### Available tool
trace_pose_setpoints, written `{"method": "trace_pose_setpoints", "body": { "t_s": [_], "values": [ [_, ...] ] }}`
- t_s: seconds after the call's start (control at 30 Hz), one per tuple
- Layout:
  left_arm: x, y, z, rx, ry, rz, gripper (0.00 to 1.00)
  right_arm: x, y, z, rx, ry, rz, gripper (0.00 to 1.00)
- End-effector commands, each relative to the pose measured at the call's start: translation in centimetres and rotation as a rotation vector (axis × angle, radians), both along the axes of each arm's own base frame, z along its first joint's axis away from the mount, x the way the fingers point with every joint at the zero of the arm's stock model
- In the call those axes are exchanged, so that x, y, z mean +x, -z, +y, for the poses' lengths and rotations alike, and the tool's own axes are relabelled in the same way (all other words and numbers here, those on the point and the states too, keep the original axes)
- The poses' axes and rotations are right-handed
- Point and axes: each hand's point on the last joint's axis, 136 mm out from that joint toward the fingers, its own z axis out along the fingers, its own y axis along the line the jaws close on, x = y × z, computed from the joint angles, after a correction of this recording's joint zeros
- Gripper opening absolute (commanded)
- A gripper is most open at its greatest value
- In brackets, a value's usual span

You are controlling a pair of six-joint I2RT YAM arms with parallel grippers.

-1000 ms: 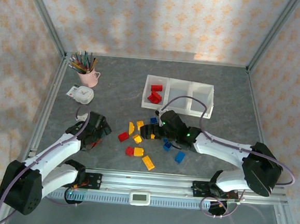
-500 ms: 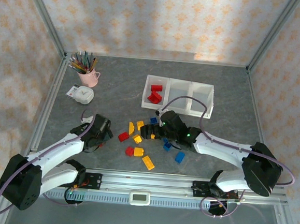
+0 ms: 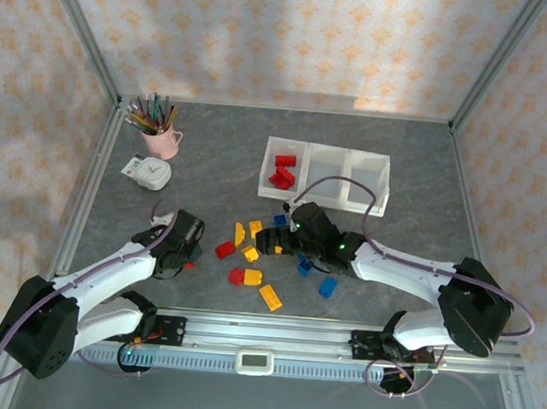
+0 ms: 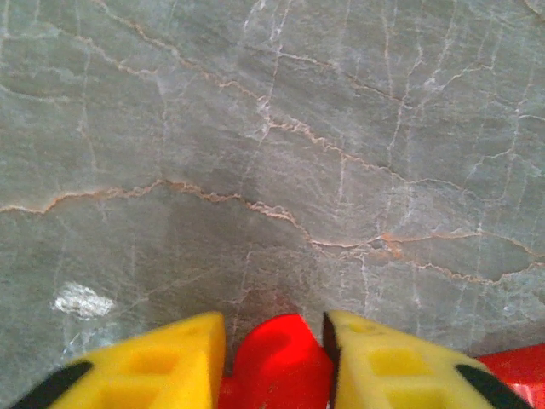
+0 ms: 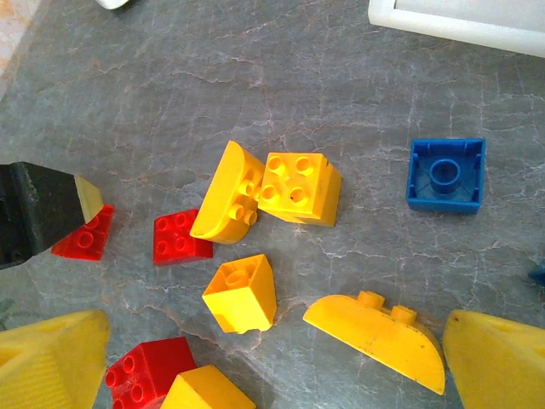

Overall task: Sort the legos into containers by color
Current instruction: Pick up the lego from the bottom-left of the table, then place the lego in the container.

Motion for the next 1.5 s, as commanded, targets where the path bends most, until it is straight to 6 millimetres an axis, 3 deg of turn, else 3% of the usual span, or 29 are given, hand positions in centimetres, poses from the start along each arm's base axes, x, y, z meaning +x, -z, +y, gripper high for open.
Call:
{"method": "trace_pose_setpoints", "body": {
  "t_s": [0.0,0.2,0.43,0.63,0.77,1.03,1.13,1.23,1.33,1.47],
  "values": [
    [-0.1,-0.2,-0.3,-0.005,0.017,-0.009,0.30,0.5,-0.5,0.2,0.010,0.020,-0.026,1.00],
    [0.6,-1.6,-1.0,-0.035,0.028,-0.051,0.22,0.8,-1.4,0.0,0.019,0.032,-0.038,1.00],
    [3.8,-6.8,-3.3,-0.112,0.057,-0.196,0.19,3.3,-3.8,-2.8,0.051,0.129,-0.047,1.00],
    [9.8,-13.5,-8.2,-0.163,0.139,-0.370,0.19,6.9,-4.8,-7.1,0.038,0.280,-0.049,1.00],
    [14.9,-16.5,-12.8,-0.143,0.222,-0.441,0.19,9.0,-5.4,-10.1,0.065,0.383,-0.037,1.00],
    [25.5,-16.6,-18.2,-0.004,0.275,-0.475,0.20,11.1,-5.7,-13.3,0.069,0.483,-0.043,1.00],
    [28.3,-15.4,-19.7,0.027,0.297,-0.472,0.29,11.1,-5.9,-13.7,0.066,0.491,-0.058,1.00],
    [30.1,-14.4,-21.1,0.030,0.322,-0.465,0.33,11.1,-5.9,-13.8,0.056,0.486,-0.062,1.00],
    [31.0,-13.6,-22.0,0.031,0.342,-0.442,0.45,11.1,-6.0,-13.8,0.053,0.478,-0.065,1.00],
    [30.6,-15.2,-21.9,0.015,0.352,-0.473,0.49,10.9,-6.4,-13.6,0.050,0.457,-0.075,1.00]
  ]
}}
